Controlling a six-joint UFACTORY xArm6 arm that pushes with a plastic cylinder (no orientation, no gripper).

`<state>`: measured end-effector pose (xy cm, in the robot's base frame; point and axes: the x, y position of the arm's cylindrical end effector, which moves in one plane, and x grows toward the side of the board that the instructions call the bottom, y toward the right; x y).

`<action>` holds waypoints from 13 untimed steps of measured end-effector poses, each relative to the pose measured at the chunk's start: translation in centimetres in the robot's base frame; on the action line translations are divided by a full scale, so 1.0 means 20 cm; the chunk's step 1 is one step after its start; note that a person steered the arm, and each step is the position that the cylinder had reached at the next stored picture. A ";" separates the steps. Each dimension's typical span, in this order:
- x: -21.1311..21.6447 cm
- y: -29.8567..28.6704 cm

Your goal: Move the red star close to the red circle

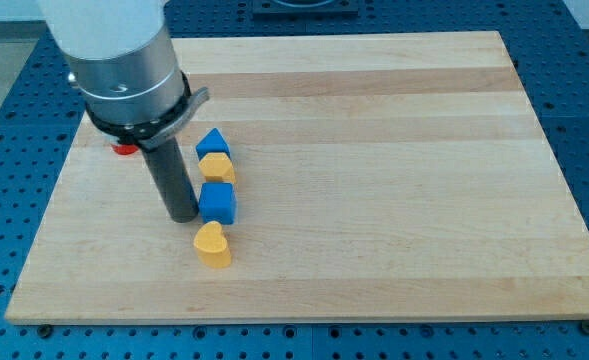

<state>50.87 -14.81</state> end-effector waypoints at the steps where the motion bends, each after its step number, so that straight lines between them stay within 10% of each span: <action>1: 0.13 -0.18; 2: 0.52 -0.19; 4: 0.52 0.59; 8: -0.56 2.25; 9: -0.90 2.23; 11: -0.90 1.35; 13: -1.49 1.39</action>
<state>21.16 13.01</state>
